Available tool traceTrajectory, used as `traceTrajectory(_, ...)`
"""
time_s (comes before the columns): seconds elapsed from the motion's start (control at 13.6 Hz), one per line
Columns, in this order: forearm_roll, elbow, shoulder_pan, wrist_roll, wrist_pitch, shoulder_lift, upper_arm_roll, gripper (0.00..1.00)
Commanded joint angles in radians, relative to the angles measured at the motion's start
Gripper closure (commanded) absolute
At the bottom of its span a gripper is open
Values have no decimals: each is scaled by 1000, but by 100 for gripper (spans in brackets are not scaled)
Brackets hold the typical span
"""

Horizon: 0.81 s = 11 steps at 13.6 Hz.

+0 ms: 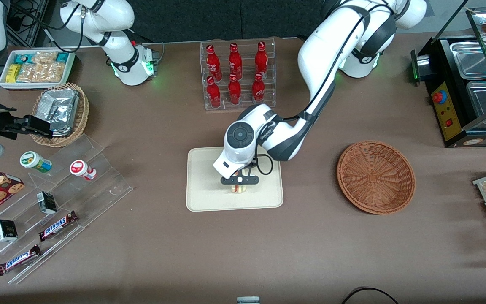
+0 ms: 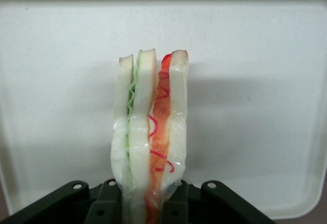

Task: Place sandwich from basket to tray
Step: 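Lower the sandwich onto the tray center and open the left gripper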

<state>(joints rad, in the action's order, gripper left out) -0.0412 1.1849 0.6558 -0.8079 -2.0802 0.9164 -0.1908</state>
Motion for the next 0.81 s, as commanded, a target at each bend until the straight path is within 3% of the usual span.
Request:
traceTrajectory(0.0,-14,-45,24,7,-6,41,16,97)
traceTrajectory(0.22,-14,-45,24,4,-29,56,16,89)
traceTrajectory(0.29,-14,-45,24,4,-29,56,16,80)
traceTrajectory(0.51,-13,-45,22,0,-23,42,16,0)
traceTrajectory(0.74,-6,-45,7,3,37,-5,17,0)
